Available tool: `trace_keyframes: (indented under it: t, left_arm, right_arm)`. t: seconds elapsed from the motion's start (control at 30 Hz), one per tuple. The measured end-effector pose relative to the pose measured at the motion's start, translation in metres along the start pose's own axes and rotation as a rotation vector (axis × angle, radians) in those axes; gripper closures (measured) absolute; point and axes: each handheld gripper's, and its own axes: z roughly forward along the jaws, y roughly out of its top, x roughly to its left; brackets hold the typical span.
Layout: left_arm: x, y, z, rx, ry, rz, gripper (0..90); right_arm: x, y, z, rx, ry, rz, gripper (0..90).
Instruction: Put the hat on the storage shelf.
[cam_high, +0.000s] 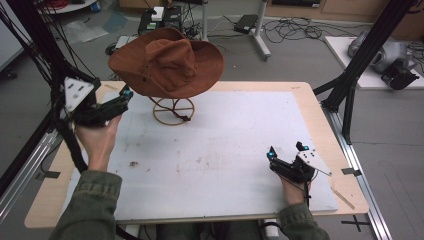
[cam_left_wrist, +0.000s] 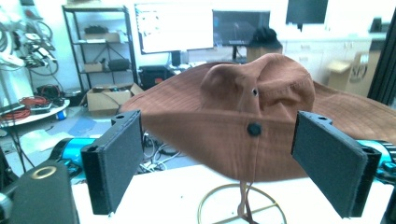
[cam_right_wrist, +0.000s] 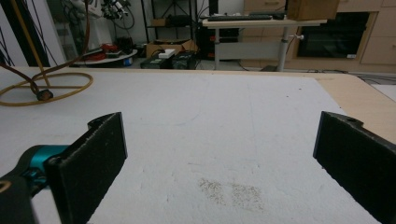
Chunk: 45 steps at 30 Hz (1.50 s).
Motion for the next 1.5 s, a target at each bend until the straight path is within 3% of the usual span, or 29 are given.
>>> trace_keyframes:
  t: [0.1,0.17,0.3,0.43,0.6,0.73,0.8,0.93,1.23,1.5]
  left_arm:
    - [0.004,-0.019,-0.029,-0.056,0.038,-0.035,16.6]
    - [0.007,-0.043,-0.054,-0.086,0.107,-0.04,16.6]
    - [0.01,-0.068,-0.073,-0.1,0.143,-0.078,16.7]
    - [0.012,-0.1,-0.093,-0.068,0.179,-0.089,16.8]
    - [0.014,-0.129,-0.104,-0.019,0.215,-0.055,16.8]
    - [0.014,-0.154,-0.107,0.008,0.236,-0.064,16.8]
    - [0.016,-0.159,-0.104,0.021,0.231,-0.093,16.7]
    - [0.015,-0.162,-0.1,0.033,0.221,-0.058,16.7]
    - [0.013,-0.164,-0.096,0.03,0.217,-0.055,16.7]
    - [0.017,-0.167,-0.095,0.043,0.214,-0.061,16.9]
  right_arm:
    - [0.001,0.001,0.0,-0.009,-0.004,0.006,1.9]
    - [0.002,0.001,0.0,-0.009,-0.01,0.005,1.9]
    - [0.004,0.0,-0.001,-0.008,-0.011,0.01,1.9]
    - [0.01,-0.002,-0.001,0.008,-0.007,0.001,1.9]
    - [0.014,-0.005,0.0,0.002,0.001,-0.018,1.9]
    - [0.019,-0.007,-0.002,-0.012,-0.006,-0.021,1.9]
    - [0.02,-0.007,-0.003,-0.016,-0.008,-0.017,1.8]
    - [0.02,-0.007,-0.004,-0.018,-0.019,-0.028,1.8]
    - [0.015,-0.007,-0.01,-0.027,-0.04,-0.015,1.8]
    - [0.013,-0.006,-0.011,-0.028,-0.054,-0.032,1.9]
